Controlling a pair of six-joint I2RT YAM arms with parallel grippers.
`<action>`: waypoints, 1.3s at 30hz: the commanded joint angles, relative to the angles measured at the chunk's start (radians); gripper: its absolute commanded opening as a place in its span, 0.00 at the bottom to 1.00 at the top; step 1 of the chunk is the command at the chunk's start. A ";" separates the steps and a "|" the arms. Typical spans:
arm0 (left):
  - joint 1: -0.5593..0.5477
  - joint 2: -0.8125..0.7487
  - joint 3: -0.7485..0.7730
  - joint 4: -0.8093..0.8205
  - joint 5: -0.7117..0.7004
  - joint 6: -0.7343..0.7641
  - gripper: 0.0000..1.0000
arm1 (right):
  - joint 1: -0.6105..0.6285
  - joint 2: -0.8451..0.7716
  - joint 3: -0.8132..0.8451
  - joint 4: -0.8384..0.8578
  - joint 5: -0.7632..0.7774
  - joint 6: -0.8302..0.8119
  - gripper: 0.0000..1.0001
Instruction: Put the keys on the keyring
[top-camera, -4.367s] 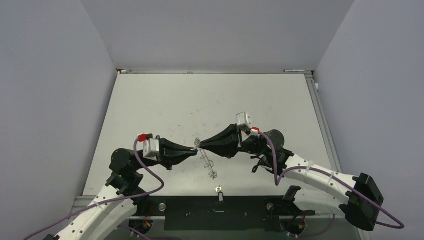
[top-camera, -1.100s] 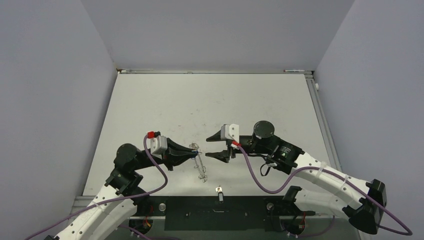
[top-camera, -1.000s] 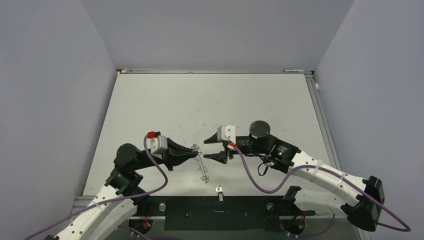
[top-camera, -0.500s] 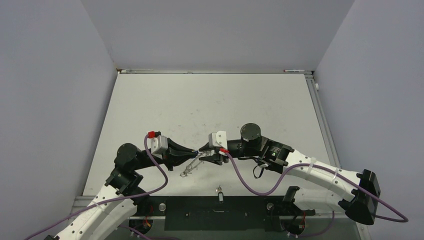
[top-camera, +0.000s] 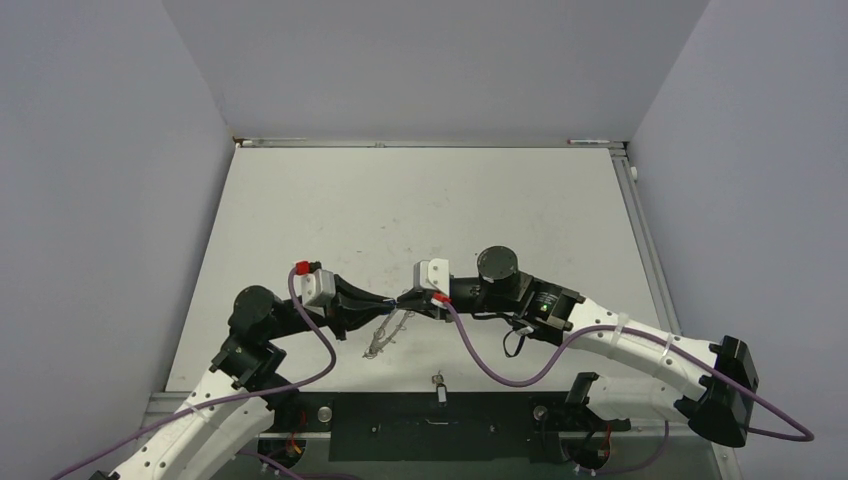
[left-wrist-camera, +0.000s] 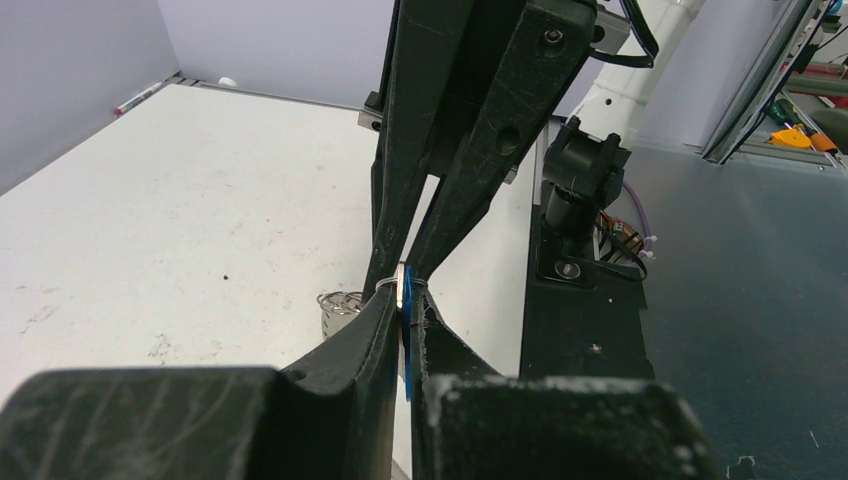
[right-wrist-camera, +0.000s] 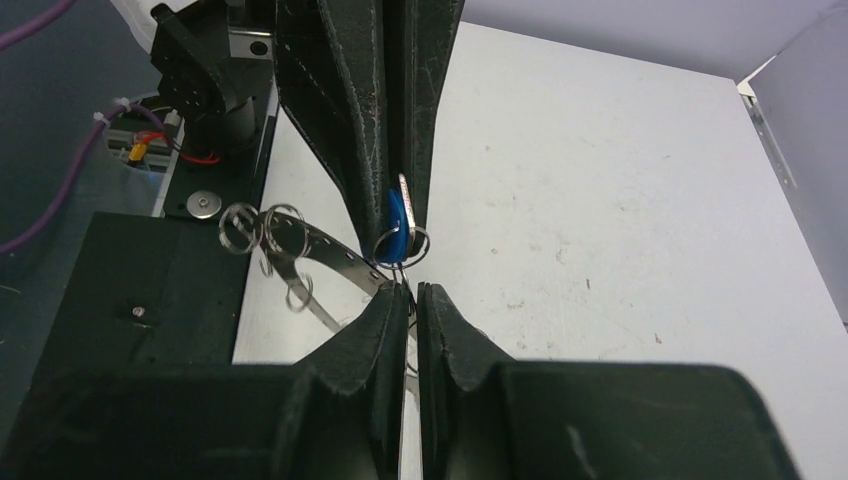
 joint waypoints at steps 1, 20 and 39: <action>0.003 -0.007 0.057 0.050 0.013 0.000 0.00 | 0.008 0.000 0.037 0.066 0.043 -0.005 0.05; 0.006 -0.011 0.057 0.045 -0.006 0.000 0.00 | 0.002 -0.233 -0.118 0.327 0.122 0.070 0.05; 0.006 0.033 0.047 0.091 0.022 -0.052 0.00 | -0.005 -0.119 -0.279 0.930 0.143 0.338 0.05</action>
